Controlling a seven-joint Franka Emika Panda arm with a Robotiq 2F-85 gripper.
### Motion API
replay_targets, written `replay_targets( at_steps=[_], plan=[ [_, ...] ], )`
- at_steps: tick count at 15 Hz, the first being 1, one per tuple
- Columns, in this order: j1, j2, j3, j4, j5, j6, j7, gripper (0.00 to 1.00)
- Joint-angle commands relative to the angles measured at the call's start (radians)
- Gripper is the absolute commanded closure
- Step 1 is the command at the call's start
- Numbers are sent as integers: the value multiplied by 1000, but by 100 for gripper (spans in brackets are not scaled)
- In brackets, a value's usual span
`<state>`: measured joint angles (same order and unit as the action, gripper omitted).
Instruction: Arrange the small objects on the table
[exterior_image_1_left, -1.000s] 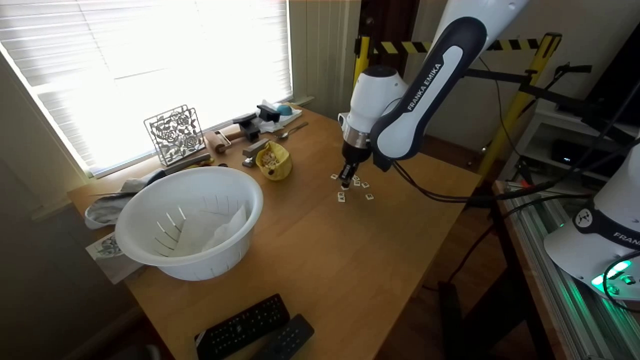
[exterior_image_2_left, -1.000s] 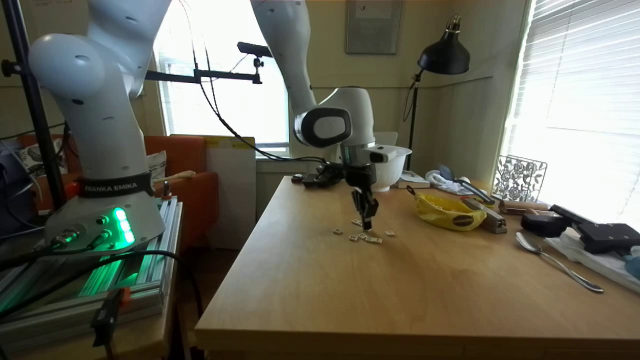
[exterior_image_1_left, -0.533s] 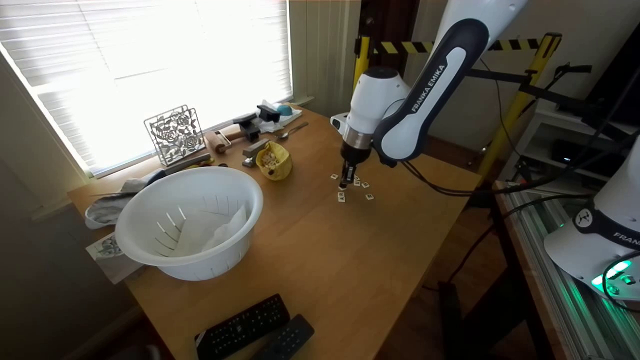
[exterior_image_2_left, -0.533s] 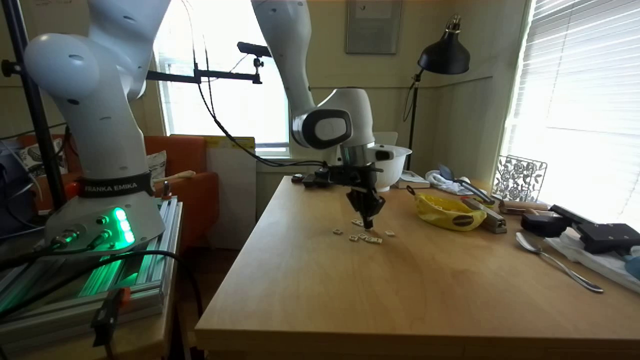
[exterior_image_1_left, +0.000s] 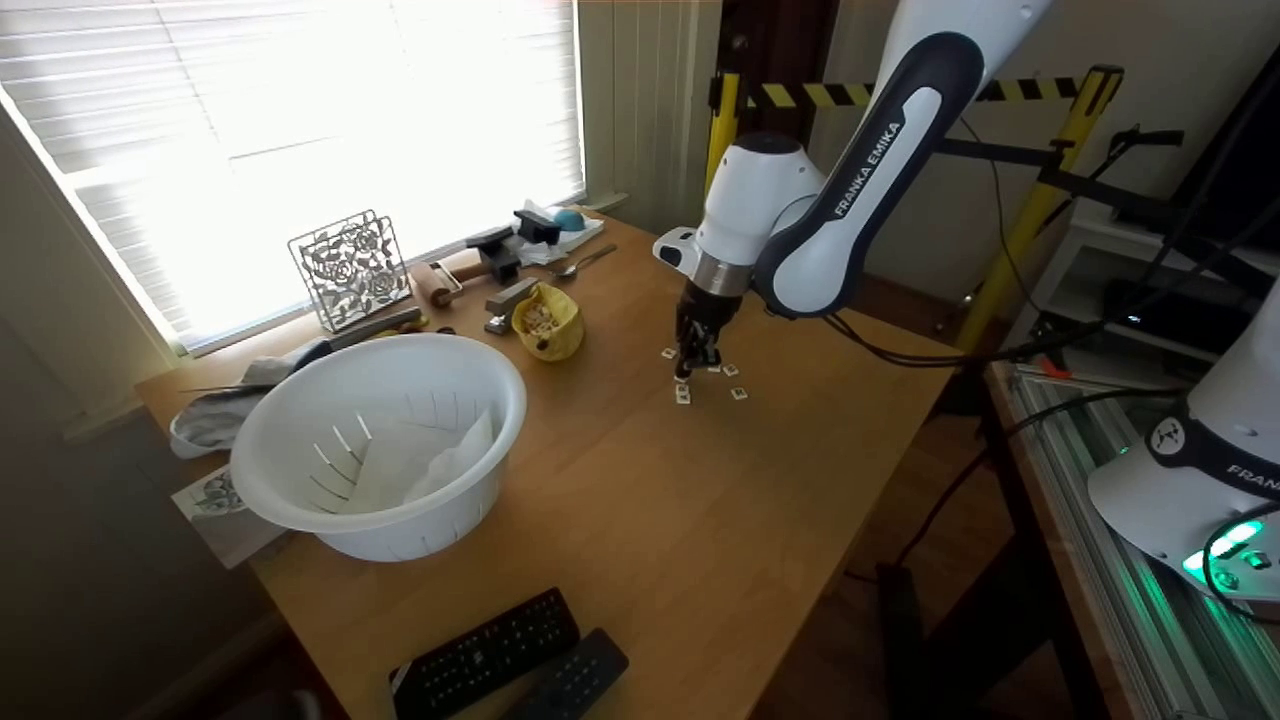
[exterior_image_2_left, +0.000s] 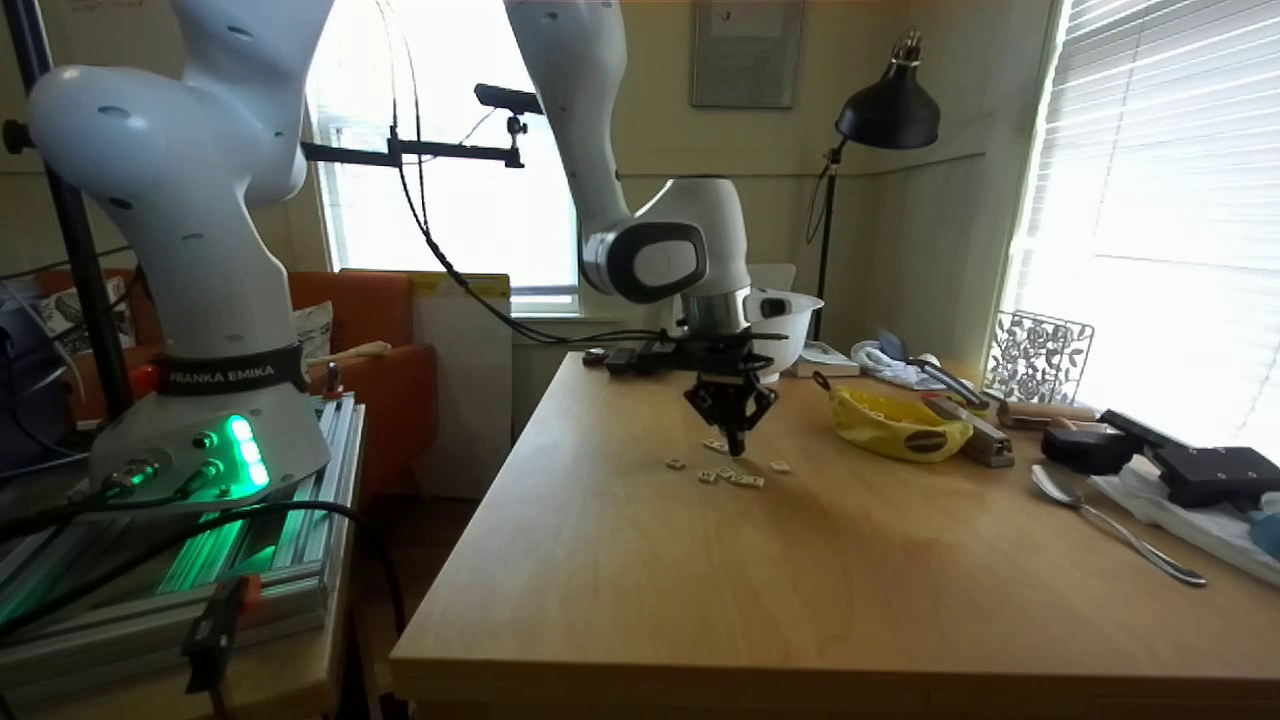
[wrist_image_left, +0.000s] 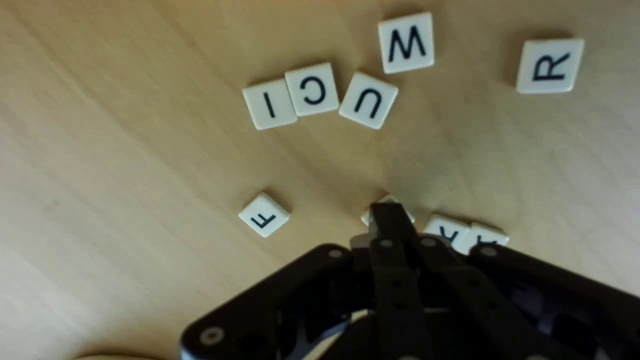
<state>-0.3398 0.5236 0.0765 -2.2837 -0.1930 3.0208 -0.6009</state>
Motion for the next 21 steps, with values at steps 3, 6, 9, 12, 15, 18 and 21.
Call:
replay_targets(
  at_steps=[3, 6, 9, 12, 15, 18, 21],
  plan=[
    [-67, 53, 54, 12, -55, 7, -181, 100],
    [-73, 52, 57, 11, -52, 5, -260, 100],
    [-80, 49, 64, 5, -45, 4, -330, 100],
    [-89, 47, 73, -2, -39, 2, -390, 100],
    [-94, 44, 77, -6, -34, 1, -439, 100],
    [-105, 43, 87, -8, -24, -4, -473, 100],
    [-108, 42, 93, -11, -16, -4, -482, 100]
  ],
)
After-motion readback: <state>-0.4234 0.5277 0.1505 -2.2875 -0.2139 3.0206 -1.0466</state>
